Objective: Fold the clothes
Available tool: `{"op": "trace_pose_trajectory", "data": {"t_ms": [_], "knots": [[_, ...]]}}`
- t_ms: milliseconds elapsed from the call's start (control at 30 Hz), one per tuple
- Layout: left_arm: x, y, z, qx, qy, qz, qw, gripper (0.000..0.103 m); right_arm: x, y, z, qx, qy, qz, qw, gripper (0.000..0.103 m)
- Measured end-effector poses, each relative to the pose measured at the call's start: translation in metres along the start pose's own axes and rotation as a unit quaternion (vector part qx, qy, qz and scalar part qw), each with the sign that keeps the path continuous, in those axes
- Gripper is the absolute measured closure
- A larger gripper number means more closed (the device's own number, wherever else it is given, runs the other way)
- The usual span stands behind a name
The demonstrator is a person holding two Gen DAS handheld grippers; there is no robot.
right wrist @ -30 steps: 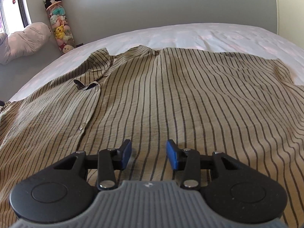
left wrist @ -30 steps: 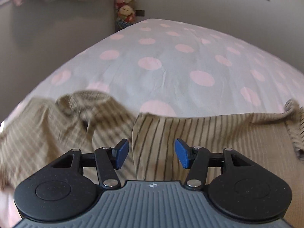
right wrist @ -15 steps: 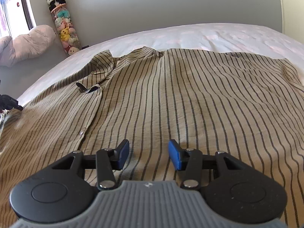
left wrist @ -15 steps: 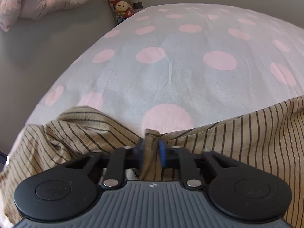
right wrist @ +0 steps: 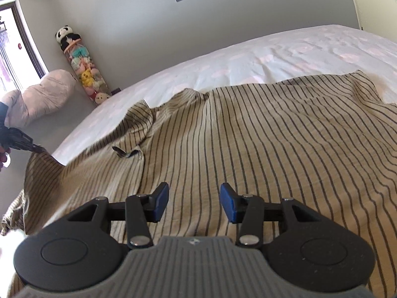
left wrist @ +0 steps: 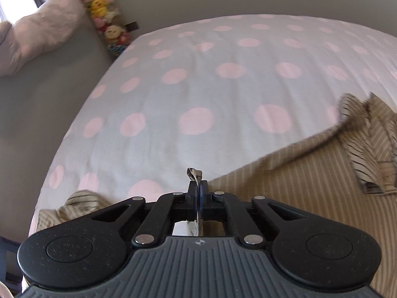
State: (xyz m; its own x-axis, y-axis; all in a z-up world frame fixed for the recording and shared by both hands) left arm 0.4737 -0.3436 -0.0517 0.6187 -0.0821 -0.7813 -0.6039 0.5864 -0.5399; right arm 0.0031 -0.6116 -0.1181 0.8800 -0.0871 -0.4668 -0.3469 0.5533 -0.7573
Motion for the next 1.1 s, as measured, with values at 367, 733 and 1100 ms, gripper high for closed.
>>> {"op": "trace_pose_trajectory", "data": {"t_ms": [367,733,1100], "knots": [[0.024,0.011,-0.082,0.016,0.053,0.041,0.9976,0.079,-0.007,-0.003,-0.002,0.007,-0.024,-0.004,1.000,0.053],[-0.033,0.069,-0.035,0.055,0.046,0.028,0.9970,0.061,-0.007,-0.003,0.000,0.023,-0.040,-0.001,0.999,0.053],[-0.046,0.170,-0.036,0.094,0.009,0.026,0.9952,0.055,-0.013,-0.005,0.008,0.015,-0.045,-0.006,0.999,0.051]]}}
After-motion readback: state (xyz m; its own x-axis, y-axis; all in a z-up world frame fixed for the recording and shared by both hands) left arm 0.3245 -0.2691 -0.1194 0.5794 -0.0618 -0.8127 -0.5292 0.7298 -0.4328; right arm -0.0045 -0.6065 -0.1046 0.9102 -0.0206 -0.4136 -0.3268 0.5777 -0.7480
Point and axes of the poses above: each gripper's, at about its wrist camera, not at the fingertips, and x roughly the way its jaws point, z to its left, y to its underside, the point moved 4 cm from there along x, roughly the way its jaws point, and after that the axes turned 6 degrees about -y, right-handed, at the moved point
